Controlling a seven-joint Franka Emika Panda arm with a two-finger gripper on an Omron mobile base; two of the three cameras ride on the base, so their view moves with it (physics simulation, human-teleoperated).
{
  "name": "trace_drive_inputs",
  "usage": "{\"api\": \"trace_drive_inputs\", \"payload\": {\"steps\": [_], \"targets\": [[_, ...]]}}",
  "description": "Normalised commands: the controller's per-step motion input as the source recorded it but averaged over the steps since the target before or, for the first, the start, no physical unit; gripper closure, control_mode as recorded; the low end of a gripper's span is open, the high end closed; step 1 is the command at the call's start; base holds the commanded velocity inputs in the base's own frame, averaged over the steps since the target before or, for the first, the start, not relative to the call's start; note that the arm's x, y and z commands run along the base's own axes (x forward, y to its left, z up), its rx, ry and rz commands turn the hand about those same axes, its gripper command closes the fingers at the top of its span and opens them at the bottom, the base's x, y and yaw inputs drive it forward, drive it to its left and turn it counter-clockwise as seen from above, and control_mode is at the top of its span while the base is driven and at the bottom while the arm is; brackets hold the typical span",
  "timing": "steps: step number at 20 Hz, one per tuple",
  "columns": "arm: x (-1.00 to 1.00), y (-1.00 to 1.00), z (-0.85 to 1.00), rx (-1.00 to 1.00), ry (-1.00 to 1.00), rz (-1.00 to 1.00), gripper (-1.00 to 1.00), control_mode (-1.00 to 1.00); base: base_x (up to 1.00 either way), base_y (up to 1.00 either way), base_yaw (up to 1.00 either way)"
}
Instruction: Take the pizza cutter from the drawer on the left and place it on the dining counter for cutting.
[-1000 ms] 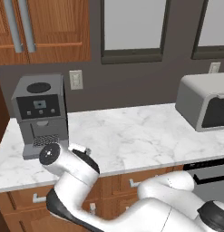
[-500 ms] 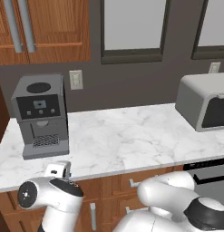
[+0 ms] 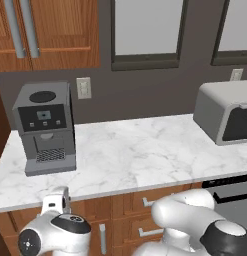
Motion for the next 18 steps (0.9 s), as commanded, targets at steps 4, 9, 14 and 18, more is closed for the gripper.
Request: {"api": "trace_drive_inputs", "payload": {"steps": [4, 9, 14, 18], "targets": [[0.00, 0.01, -0.21, -0.06, -0.11, 0.06, -1.00, -1.00, 0.00, 0.00, 0.00], [0.00, 0.00, -0.29, -0.03, -0.16, 0.06, -1.00, -1.00, 0.00, 0.00, 0.00], [0.00, 0.00, -0.33, -0.05, -0.18, 0.06, -1.00, -1.00, 0.00, 0.00, 0.00], [0.00, 0.00, -0.29, -0.04, -0.17, 0.06, -1.00, -1.00, 0.00, 0.00, 0.00]]}}
